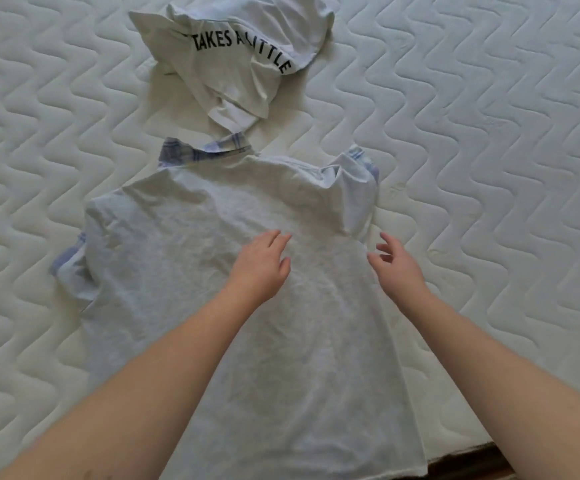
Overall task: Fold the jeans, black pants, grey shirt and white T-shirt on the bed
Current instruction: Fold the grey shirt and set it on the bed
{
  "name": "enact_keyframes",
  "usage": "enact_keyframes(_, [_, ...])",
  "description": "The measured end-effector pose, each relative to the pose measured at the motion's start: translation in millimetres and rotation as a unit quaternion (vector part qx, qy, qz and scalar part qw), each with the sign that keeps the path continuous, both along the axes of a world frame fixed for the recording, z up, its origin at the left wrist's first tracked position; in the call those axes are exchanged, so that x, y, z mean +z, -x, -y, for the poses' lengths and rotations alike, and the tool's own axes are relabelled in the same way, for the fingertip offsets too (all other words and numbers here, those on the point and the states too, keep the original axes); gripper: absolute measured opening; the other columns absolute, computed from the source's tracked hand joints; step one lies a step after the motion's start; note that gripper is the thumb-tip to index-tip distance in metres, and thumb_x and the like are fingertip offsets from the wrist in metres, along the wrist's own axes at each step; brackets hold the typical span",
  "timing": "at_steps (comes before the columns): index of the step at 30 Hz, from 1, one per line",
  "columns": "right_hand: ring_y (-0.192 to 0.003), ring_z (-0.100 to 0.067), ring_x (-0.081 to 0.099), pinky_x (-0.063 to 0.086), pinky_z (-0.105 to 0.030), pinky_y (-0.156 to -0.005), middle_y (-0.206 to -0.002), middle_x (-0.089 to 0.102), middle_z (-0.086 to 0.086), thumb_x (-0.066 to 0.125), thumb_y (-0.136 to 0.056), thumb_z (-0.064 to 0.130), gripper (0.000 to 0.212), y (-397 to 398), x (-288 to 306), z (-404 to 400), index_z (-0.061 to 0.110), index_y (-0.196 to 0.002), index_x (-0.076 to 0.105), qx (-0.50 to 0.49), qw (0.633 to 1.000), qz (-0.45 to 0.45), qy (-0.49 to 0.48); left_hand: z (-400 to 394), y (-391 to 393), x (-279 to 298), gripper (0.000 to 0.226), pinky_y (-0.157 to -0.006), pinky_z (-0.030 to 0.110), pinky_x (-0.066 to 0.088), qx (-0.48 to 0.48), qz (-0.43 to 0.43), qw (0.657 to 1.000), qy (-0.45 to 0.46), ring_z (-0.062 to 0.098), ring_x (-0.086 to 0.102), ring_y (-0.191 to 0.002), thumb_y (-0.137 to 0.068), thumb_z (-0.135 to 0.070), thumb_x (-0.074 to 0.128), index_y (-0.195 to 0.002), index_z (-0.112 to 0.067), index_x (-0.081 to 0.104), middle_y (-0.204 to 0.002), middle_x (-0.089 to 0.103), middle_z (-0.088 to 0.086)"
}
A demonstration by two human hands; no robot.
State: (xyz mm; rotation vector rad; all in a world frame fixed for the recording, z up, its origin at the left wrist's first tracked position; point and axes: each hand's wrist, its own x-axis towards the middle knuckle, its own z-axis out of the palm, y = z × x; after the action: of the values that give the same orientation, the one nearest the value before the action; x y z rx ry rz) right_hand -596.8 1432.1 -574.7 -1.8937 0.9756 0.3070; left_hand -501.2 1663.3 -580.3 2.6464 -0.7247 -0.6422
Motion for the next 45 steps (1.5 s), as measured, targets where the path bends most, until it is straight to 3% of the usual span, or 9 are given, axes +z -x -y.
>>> enact_keyframes(11, [-0.143, -0.027, 0.029, 0.022, -0.042, -0.118, -0.157, 0.029, -0.007, 0.058, -0.094, 0.033, 0.075, -142.5, -37.1, 56.6, 0.015, -0.154, 0.017, 0.072, 0.995, 0.036, 0.065, 97.1, -140.4, -13.2, 0.03, -0.099, 0.036, 0.037, -0.003, 0.057, 0.997, 0.054, 0.028, 0.052, -0.119, -0.1, -0.018, 0.048, -0.124, -0.008, 0.062, -0.127, 0.061, 0.01])
enact_keyframes(16, [-0.117, -0.034, 0.054, 0.044, -0.039, -0.095, -0.118, 0.061, -0.009, 0.064, -0.087, 0.037, 0.05, -154.6, -46.9, 69.7, 0.016, -0.13, 0.051, 0.095, 0.99, -0.053, 0.094, 126.0, -175.6, -27.2, 0.037, -0.1, 0.036, 0.035, -0.07, 0.026, 0.992, -0.103, 0.022, 0.053, -0.121, -0.095, -0.036, 0.056, -0.131, -0.025, 0.056, -0.129, 0.059, 0.001])
enact_keyframes(18, [-0.095, -0.032, 0.061, 0.04, -0.032, -0.071, -0.089, 0.061, -0.007, 0.065, -0.086, 0.033, 0.028, -146.7, -42.7, 75.9, 0.01, -0.101, 0.062, 0.094, 0.989, -0.032, 0.106, 132.5, -178.9, -29.9, 0.033, -0.097, 0.037, 0.032, -0.105, 0.03, 0.984, -0.143, 0.021, 0.054, -0.115, -0.091, -0.04, 0.06, -0.122, -0.029, 0.061, -0.123, 0.06, -0.001])
enact_keyframes(21, [-0.077, -0.029, 0.056, 0.035, -0.035, -0.061, -0.078, 0.059, -0.008, 0.068, -0.084, 0.029, 0.026, -125.1, -30.0, 90.7, 0.005, -0.09, 0.062, 0.023, 0.993, 0.039, 0.105, 137.9, -182.9, -32.0, 0.018, -0.09, 0.036, 0.031, -0.105, 0.039, 0.984, -0.14, 0.022, 0.057, -0.106, -0.093, -0.032, 0.058, -0.11, -0.028, 0.065, -0.113, 0.064, -0.002])
enact_keyframes(29, [-0.06, -0.02, 0.044, 0.034, -0.036, -0.057, -0.066, 0.051, -0.006, 0.074, -0.079, 0.044, 0.048, -39.8, -24.1, 105.6, 0.0, -0.078, 0.056, -0.098, 0.991, 0.041, 0.086, 153.0, -198.4, -33.5, 0.024, -0.089, 0.036, 0.044, -0.053, -0.005, 0.998, -0.045, 0.027, 0.059, -0.107, -0.099, -0.037, 0.051, -0.109, -0.024, 0.068, -0.11, 0.068, 0.004])
enact_keyframes(34, [-0.086, 0.002, 0.067, 0.047, -0.011, -0.07, -0.098, 0.071, 0.011, 0.077, -0.082, 0.024, 0.027, -36.0, -31.1, 106.2, 0.024, -0.107, 0.065, -0.079, 0.988, 0.063, -0.121, 159.2, -197.7, -42.8, 0.022, -0.093, 0.042, 0.046, -0.022, -0.039, 0.998, -0.033, 0.03, 0.056, -0.108, -0.102, -0.028, 0.044, -0.112, -0.019, 0.062, -0.115, 0.065, 0.008])
enact_keyframes(37, [-0.089, -0.004, 0.065, 0.046, -0.019, -0.078, -0.1, 0.07, 0.01, 0.077, -0.082, 0.018, 0.031, -41.0, -33.5, 111.5, 0.024, -0.109, 0.065, 0.009, 0.997, 0.031, -0.072, 159.4, -197.8, -46.8, 0.021, -0.094, 0.044, 0.045, -0.003, -0.048, 0.998, -0.028, 0.029, 0.056, -0.108, -0.102, -0.025, 0.042, -0.111, -0.017, 0.059, -0.115, 0.064, 0.008])
enact_keyframes(40, [-0.088, -0.011, 0.068, 0.051, -0.024, -0.084, -0.098, 0.074, -0.002, 0.072, -0.086, 0.012, 0.019, -44.2, -29.3, 115.1, 0.013, -0.104, 0.069, -0.068, 0.985, 0.116, -0.11, 160.5, -197.8, -49.4, 0.021, -0.094, 0.044, 0.045, 0.001, -0.048, 0.998, -0.027, 0.029, 0.055, -0.108, -0.102, -0.024, 0.042, -0.112, -0.016, 0.059, -0.115, 0.063, 0.008])
enact_keyframes(45, [-0.06, -0.012, 0.052, 0.041, -0.03, -0.06, -0.065, 0.058, 0.001, 0.071, -0.086, 0.036, 0.019, -34.3, -36.9, 123.6, 0.019, -0.081, 0.066, -0.06, 0.993, 0.098, 0.035, 162.9, -195.7, -54.3, 0.022, -0.094, 0.04, 0.04, 0.012, -0.033, 0.998, -0.053, 0.028, 0.054, -0.111, -0.103, -0.027, 0.039, -0.113, -0.022, 0.058, -0.117, 0.064, 0.004])
